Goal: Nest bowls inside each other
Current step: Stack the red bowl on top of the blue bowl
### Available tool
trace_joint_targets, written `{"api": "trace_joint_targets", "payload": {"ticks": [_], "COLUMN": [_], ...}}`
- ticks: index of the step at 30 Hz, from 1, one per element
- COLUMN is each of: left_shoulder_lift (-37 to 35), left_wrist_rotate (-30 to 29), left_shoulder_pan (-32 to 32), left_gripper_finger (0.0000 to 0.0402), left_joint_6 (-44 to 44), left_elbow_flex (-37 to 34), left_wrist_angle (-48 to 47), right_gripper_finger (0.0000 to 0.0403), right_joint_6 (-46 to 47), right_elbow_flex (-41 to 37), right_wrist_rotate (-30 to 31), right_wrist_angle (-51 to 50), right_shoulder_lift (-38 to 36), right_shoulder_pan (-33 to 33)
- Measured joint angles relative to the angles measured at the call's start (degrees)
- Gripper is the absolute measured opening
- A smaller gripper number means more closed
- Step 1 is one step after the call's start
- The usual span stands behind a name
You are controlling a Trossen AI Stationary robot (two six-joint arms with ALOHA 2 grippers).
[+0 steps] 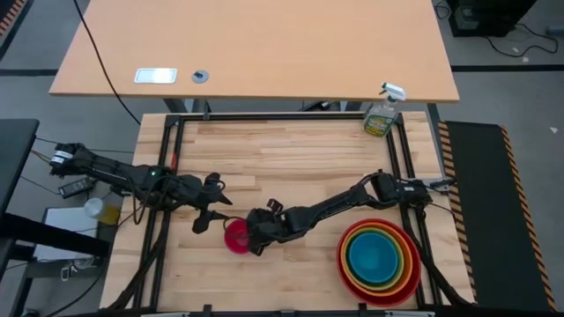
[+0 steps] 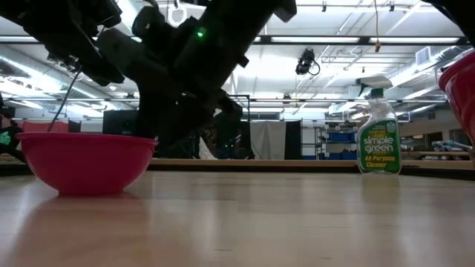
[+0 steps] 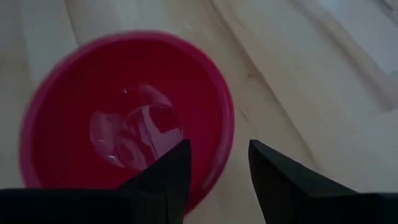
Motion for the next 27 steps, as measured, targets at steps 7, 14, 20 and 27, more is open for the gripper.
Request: {"api": "trace_joint_targets", "payload": {"ticks": [7,14,20,27], "left_shoulder_lift": [0.0,0.0,0.0,0.0], "left_wrist_rotate": [0.0,0.0,0.0,0.0], "left_shoulder_pan": [0.0,0.0,0.0,0.0], "left_gripper_finger": [0.0231,0.0231,0.0231,0.0231], "left_joint_6": [0.0,0.1,0.3,0.4], "left_elbow_flex": [0.0,0.0,-0.1,-0.1], "left_wrist_angle": [0.4,0.6,0.6,0.6], "right_gripper_finger": [0.0168,0.0155,0.0102,0.0022], "right_joint_6": [0.0,1.1,2.0,0.5], "right_elbow_flex": [0.1,-1.8,-3.6,-3.2], "right_wrist_rotate": [0.1,-1.4,-1.4,-1.2], "right_wrist_angle": [-0.1,0.4,2.2,3.0], "right_shoulder_lift": [-0.2,-0.2,-0.2,-0.6], "right_shoulder_pan": [0.4,0.2,0.0,0.0]}}
